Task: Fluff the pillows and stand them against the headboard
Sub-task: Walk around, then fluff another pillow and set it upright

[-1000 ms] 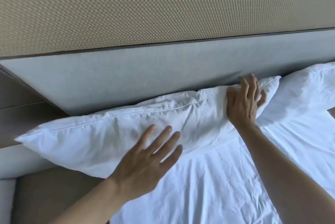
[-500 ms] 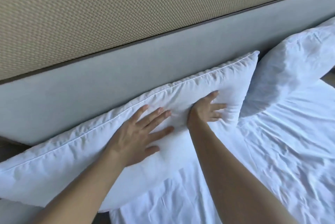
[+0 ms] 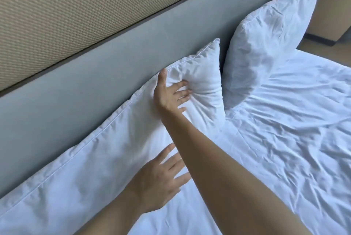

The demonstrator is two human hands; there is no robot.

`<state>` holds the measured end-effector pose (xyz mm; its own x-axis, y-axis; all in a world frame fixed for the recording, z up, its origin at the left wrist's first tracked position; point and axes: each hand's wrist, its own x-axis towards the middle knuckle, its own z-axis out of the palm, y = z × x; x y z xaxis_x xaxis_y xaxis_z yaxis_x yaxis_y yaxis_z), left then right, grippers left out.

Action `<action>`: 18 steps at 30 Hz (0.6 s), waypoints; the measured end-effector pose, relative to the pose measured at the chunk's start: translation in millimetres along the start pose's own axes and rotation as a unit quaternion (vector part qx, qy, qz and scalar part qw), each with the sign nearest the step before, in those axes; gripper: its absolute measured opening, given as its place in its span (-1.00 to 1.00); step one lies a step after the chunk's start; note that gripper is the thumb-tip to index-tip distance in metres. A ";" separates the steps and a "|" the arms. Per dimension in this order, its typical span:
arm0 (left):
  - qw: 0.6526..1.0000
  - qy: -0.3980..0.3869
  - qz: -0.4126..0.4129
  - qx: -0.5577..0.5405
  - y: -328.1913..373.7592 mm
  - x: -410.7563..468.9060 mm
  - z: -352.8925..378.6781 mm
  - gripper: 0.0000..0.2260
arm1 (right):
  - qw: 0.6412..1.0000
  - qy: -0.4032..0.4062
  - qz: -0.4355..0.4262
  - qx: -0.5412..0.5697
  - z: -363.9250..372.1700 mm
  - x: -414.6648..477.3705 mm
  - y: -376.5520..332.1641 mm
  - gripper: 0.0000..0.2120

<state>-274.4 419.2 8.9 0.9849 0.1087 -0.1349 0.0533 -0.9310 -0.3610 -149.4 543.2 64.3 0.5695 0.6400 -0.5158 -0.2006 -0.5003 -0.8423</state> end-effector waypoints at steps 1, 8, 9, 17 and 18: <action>1.000 -0.020 -0.006 0.014 -7.6 8.2 4.0 -0.54 | 1.000 -0.022 -0.006 0.004 -5.6 -2.0 -2.5 -0.09; 0.993 -0.087 -0.074 0.023 -76.3 -9.8 20.9 -0.46 | 0.977 -0.085 -0.184 0.062 -63.5 -0.3 52.1 -0.27; 0.994 -0.079 -0.071 0.029 -69.2 -4.7 20.8 -0.45 | 0.974 -0.070 -0.192 0.096 -76.4 0.9 63.0 -0.37; 0.990 -0.077 -0.048 0.103 -40.5 150.3 16.0 -0.42 | 0.937 0.229 -0.100 0.243 -131.0 63.2 151.0 -0.60; 0.988 -0.087 -0.036 0.125 -43.6 168.8 17.9 -0.42 | 0.939 0.221 -0.105 0.243 -133.1 73.9 162.0 -0.59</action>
<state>-113.4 484.4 -14.7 0.9354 0.2507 -0.2495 0.0592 -0.8064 -0.5884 -33.7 431.8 -89.5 0.8909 0.3364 -0.3051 -0.3256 0.0046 -0.9455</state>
